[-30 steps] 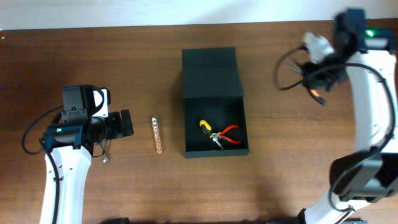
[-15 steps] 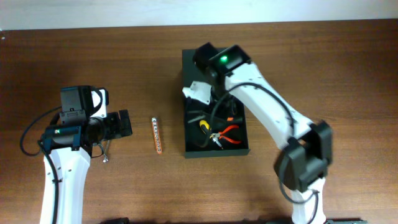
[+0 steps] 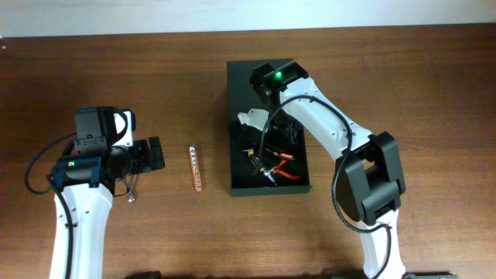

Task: Pack container
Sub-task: 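Carry the pliers into the box and release them, then grasp the orange socket rail with the left gripper, then move the socket rail over the box and release it inside, then lower the left gripper onto the silver wrench and grasp it, then carry the wrench into the box and open the left gripper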

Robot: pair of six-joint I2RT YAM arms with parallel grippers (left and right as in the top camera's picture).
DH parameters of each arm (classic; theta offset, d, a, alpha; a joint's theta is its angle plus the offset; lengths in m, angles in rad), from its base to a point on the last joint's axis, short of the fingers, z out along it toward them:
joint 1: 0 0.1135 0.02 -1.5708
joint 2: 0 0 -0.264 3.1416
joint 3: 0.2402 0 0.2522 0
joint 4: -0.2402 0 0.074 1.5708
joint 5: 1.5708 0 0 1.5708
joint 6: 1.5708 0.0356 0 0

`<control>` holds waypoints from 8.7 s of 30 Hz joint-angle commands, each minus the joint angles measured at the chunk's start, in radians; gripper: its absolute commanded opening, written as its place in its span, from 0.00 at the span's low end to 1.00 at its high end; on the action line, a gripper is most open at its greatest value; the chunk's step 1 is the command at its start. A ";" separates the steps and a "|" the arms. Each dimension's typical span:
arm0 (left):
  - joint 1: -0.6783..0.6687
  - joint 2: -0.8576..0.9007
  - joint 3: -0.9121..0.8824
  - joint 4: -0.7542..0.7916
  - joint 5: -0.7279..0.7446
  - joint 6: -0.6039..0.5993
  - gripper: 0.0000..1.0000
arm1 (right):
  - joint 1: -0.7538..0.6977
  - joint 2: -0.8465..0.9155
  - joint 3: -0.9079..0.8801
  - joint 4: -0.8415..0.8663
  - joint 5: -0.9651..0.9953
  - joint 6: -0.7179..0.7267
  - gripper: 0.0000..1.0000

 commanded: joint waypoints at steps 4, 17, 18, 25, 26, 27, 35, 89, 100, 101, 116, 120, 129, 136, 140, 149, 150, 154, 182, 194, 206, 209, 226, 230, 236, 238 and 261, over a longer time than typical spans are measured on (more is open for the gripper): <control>-0.012 -0.023 0.067 -0.006 0.063 0.074 0.99 | -0.027 -0.095 0.267 -0.064 0.118 0.195 0.99; -0.407 0.103 0.225 -0.163 -0.163 -0.240 0.99 | -0.609 -0.294 0.785 -0.275 0.080 0.442 0.99; -0.411 0.140 0.225 -0.163 -0.157 -0.267 0.99 | -0.650 -0.294 0.768 -0.274 0.067 0.442 0.99; -0.404 0.370 0.225 -0.139 -0.049 -0.283 0.99 | -0.808 -0.274 0.620 -0.263 0.065 0.441 0.99; -0.404 0.391 0.225 -0.136 -0.048 -0.304 0.99 | -0.819 -0.271 0.591 -0.256 0.065 0.441 0.99; -0.404 0.421 0.225 -0.132 -0.048 -0.327 0.99 | -0.827 -0.270 0.558 -0.246 0.065 0.441 0.99; -0.404 0.571 0.217 -0.050 -0.048 -0.332 0.99 | -0.832 -0.270 0.277 -0.133 0.065 0.441 0.99; -0.341 0.802 0.208 -0.007 0.101 -0.331 0.13 | -0.832 -0.269 0.227 -0.106 0.065 0.441 0.99; -0.341 0.782 0.283 -0.035 0.005 -0.282 0.02 | -0.832 -0.269 0.227 -0.106 0.065 0.441 0.99; -0.341 0.772 0.309 -0.049 0.005 -0.262 0.02 | -0.832 -0.270 0.227 -0.106 0.065 0.441 0.99; -0.692 0.573 0.755 -0.149 -0.008 0.611 0.02 | -0.893 -0.270 0.227 -0.105 0.065 0.457 0.99; -0.780 0.591 0.755 -0.165 -0.008 0.801 0.02 | -0.933 -0.270 0.227 -0.111 0.059 0.475 0.99; -0.783 0.751 0.752 -0.237 0.069 0.815 0.02 | -0.950 -0.270 0.227 -0.116 0.060 0.475 0.99; -0.782 0.899 0.752 -0.264 0.085 0.814 0.03 | -0.950 -0.270 0.227 -0.121 0.060 0.475 0.99; -0.782 0.937 0.752 -0.285 0.085 0.809 0.39 | -0.950 -0.270 0.227 -0.123 0.060 0.475 0.99; -0.770 0.874 0.875 -0.381 -0.080 0.673 0.72 | -0.950 -0.270 0.227 -0.123 0.060 0.475 0.99; -0.764 0.857 0.907 -0.402 -0.102 0.648 0.73 | -0.950 -0.270 0.227 -0.123 0.060 0.475 0.99; -0.683 0.740 1.046 -0.476 -0.140 0.467 0.87 | -0.950 -0.270 0.227 -0.123 0.060 0.475 0.99; 0.071 0.343 0.161 -0.079 -0.064 0.393 0.99 | -0.950 -0.270 0.227 -0.122 0.060 0.475 0.99; 0.095 0.498 -0.008 0.132 -0.048 0.392 0.99 | -0.950 -0.270 0.227 -0.121 0.061 0.475 0.99; 0.095 0.621 -0.014 0.159 -0.049 0.392 0.97 | -0.950 -0.270 0.227 -0.121 0.061 0.475 0.99; 0.095 0.639 -0.016 0.158 -0.049 0.392 0.97 | -0.950 -0.270 0.227 -0.121 0.061 0.475 0.99; 0.095 0.645 -0.016 0.141 -0.014 0.385 0.08 | -0.950 -0.270 0.227 -0.123 0.061 0.475 0.99; 0.095 0.645 -0.015 0.141 -0.007 0.376 0.02 | -0.950 -0.270 0.227 -0.123 0.061 0.475 0.99; 0.090 0.643 0.025 0.117 0.078 0.344 0.02 | -0.950 -0.270 0.227 -0.124 0.061 0.475 0.99; 0.072 0.630 0.075 0.082 0.100 0.338 0.02 | -0.950 -0.270 0.227 -0.124 0.061 0.475 0.99; -0.801 0.541 0.660 -0.138 0.097 0.927 0.02 | -0.950 -0.270 0.227 -0.131 0.061 0.475 0.99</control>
